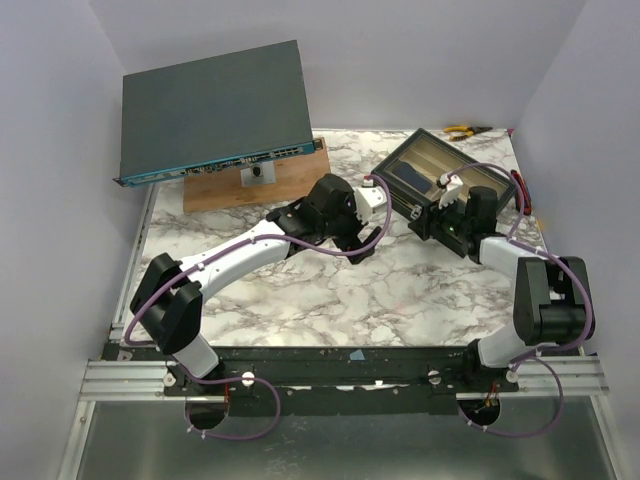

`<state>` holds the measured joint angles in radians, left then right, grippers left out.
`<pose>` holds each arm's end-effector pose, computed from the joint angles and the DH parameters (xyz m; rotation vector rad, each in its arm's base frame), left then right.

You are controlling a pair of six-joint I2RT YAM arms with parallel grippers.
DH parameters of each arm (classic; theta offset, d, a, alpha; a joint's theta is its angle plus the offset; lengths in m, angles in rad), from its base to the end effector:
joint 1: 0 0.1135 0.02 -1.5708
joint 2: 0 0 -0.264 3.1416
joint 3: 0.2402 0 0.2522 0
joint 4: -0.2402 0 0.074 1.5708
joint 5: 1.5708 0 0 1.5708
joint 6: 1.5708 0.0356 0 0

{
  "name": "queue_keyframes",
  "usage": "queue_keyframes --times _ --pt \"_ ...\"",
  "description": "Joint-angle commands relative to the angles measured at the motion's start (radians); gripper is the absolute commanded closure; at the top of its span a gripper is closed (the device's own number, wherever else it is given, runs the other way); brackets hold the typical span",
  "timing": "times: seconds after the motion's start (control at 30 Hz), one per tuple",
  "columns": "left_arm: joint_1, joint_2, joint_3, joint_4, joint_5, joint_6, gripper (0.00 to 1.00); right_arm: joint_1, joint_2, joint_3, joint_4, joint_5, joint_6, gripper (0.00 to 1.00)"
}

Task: Roll the underwear
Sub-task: Move the storage box to the corner of the board.

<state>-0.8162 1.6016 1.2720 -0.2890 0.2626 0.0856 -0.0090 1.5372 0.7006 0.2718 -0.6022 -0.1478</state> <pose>0.2451 -0.2742 0.2920 1.1169 1.9558 -0.6911 0.3073 0.0174 0.1804 -0.4896 2.0129 0.5442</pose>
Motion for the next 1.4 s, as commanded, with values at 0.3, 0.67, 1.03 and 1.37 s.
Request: queue_keyframes --times 0.3,0.67,1.03,1.37 --pt "0.001 -0.020 -0.021 0.034 0.056 -0.021 0.01 0.068 -0.009 -0.074 0.220 0.189 -0.003 0.41" --pt "0.002 -0.006 -0.034 0.050 0.072 -0.040 0.01 0.157 0.006 -0.115 0.310 0.334 -0.039 0.40" --pt "0.003 0.003 -0.042 0.056 0.089 -0.044 0.01 0.185 0.072 -0.075 0.330 0.435 0.010 0.38" --pt "0.005 0.010 -0.050 0.066 0.093 -0.045 0.01 0.184 0.102 0.006 0.230 0.378 0.014 0.38"
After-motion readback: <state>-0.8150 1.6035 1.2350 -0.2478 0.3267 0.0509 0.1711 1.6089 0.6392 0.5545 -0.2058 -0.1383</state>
